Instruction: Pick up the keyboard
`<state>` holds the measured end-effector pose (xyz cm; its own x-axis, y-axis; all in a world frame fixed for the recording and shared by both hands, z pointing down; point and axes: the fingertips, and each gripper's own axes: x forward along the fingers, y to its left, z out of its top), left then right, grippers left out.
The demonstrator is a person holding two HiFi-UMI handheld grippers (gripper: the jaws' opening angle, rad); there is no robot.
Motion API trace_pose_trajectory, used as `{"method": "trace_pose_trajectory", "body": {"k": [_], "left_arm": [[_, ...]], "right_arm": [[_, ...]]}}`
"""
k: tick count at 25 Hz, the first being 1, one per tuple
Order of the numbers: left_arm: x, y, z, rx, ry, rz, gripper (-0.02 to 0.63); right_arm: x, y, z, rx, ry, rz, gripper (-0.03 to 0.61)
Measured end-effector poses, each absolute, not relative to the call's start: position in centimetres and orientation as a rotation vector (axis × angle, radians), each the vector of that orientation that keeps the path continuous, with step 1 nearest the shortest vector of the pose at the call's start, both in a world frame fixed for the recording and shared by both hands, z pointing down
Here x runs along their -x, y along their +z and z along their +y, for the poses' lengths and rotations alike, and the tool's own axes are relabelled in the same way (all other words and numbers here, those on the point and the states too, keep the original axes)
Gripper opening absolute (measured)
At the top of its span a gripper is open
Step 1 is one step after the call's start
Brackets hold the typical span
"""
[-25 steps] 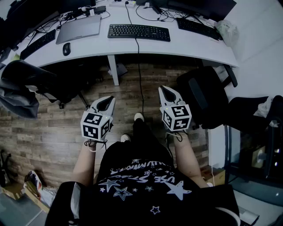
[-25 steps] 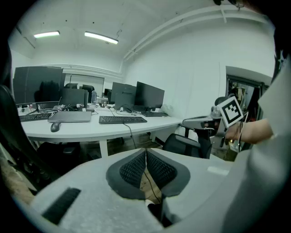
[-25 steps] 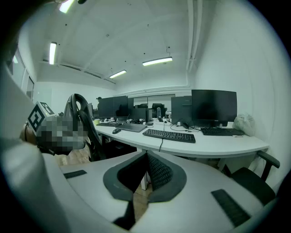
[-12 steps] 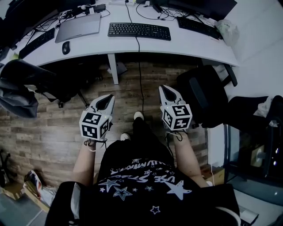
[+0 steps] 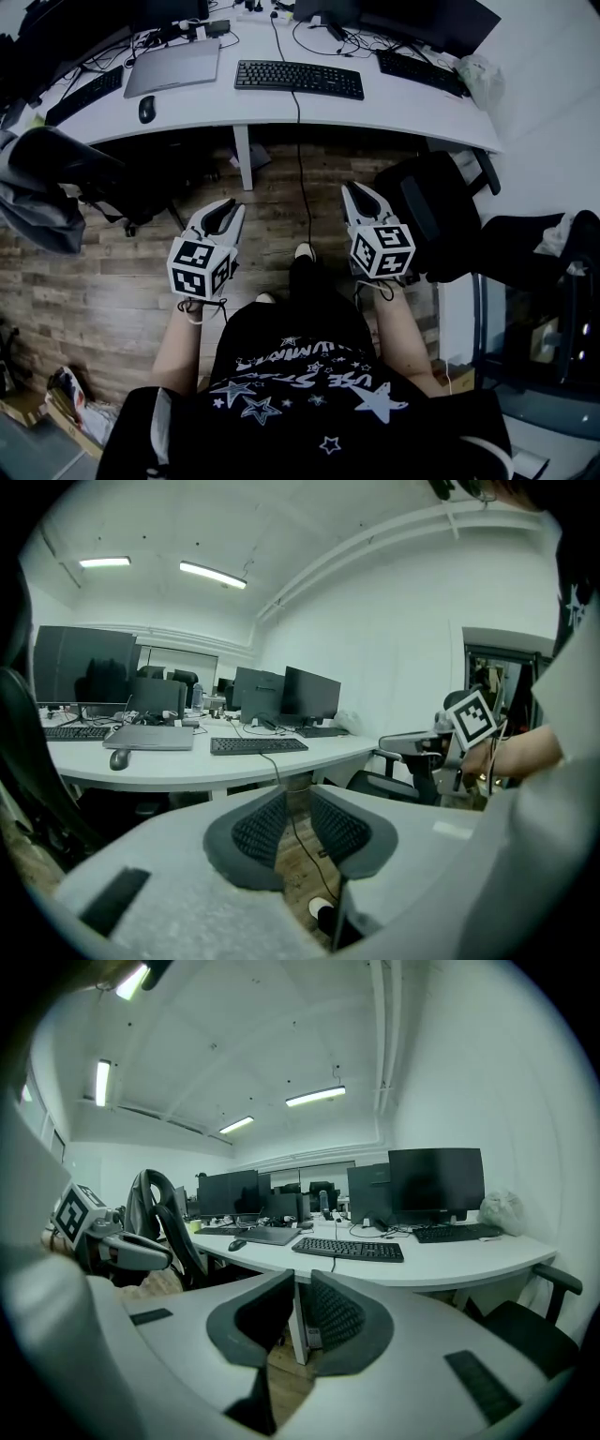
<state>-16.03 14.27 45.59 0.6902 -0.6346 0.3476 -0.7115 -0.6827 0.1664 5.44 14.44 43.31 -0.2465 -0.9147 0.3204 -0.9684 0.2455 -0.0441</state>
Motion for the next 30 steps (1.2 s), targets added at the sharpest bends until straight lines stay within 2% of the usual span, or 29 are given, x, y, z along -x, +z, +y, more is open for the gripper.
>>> {"method": "trace_pose_trajectory", "body": {"k": [3,5,9,12,17,30], "left_arm": [[15.2,45.5,13.7,-2.640,0.395,-1.058,0.240],[14.7,45.8,13.0,-2.643,0.398,-1.059,0.296],[13.9,46.6,11.3,-2.619,0.374,-1.066,0.383],[12.8,47.1,9.2,-2.602,0.391,-1.090,0.407],[10.2,46.8,4.3,-2.572,0.417,-1.142,0.422],[3.5,45.3,-7.8,-2.539,0.485,-1.274,0.425]], "right_arm": [[-6.2,43.5,13.4,-1.759,0.357,-2.305,0.160],[-6.7,43.7,12.5,-1.775,0.360,-2.310,0.262],[-7.6,45.6,10.0,-1.766,0.406,-2.294,0.370],[-9.6,46.5,7.5,-1.767,0.442,-2.276,0.413],[-13.4,47.2,1.6,-1.737,0.493,-2.273,0.442],[-21.6,47.8,-12.0,-1.630,0.532,-2.332,0.460]]}}
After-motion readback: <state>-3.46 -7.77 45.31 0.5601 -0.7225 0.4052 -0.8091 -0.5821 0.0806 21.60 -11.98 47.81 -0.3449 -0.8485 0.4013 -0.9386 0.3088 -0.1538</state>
